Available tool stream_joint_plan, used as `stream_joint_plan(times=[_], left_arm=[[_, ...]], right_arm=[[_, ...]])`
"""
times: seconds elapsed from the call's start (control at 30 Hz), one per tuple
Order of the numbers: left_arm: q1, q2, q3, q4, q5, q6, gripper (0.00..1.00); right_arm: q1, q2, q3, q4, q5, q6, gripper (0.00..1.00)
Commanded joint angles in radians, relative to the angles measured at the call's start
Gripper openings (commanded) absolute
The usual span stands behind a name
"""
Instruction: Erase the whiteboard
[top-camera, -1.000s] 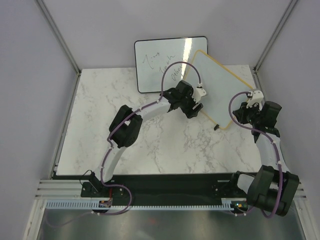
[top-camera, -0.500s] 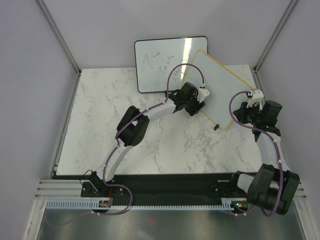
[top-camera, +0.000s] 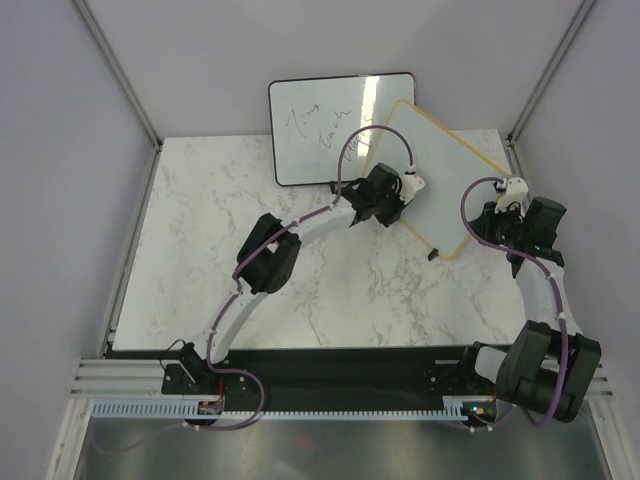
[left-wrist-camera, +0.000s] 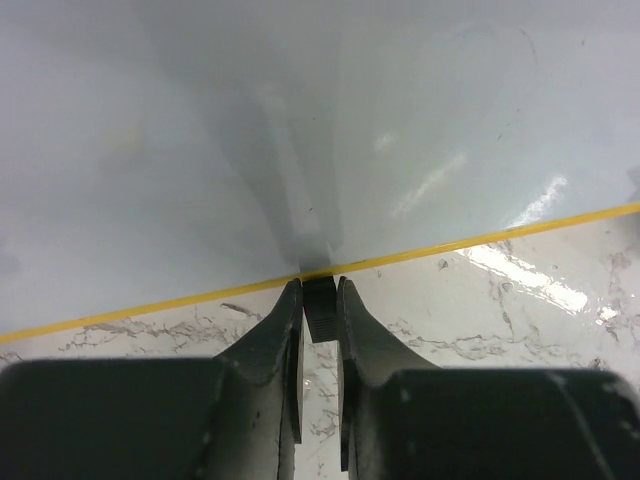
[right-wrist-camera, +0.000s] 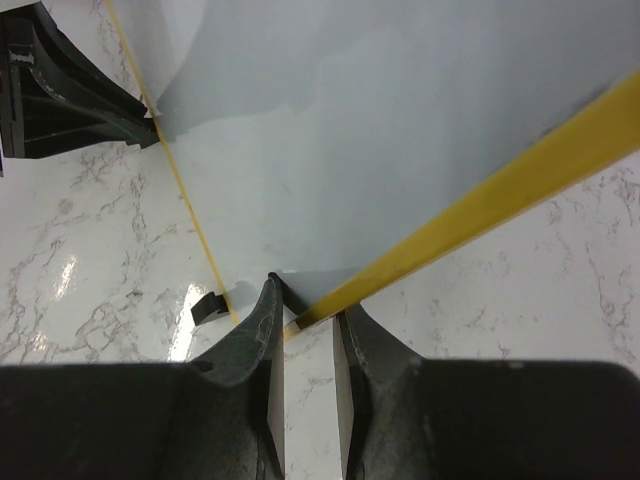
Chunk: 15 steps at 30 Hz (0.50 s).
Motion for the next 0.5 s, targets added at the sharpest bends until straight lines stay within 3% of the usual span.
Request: stream_joint_plan(times=[0.0,0.13,0.47], left_arm=[[-0.003,0.026,0.052,0.003,-0.030,-0.021,0.14],[-0.003,0.027,0.055,0.003,-0.052,-0.030,0.02],[0.002,0.026,0.054,0.003,-0.086,-0.055,0.02]], right_arm=[[-0.012,0.043,-0.032,-0.187,0.199,-0.170,0.00],[-0.014,0.045,-0.018,-0.239,0.227,-0.189,0.00],[-0.023,0.011,0.040,-0.363,0.268,-0.249,0.00]])
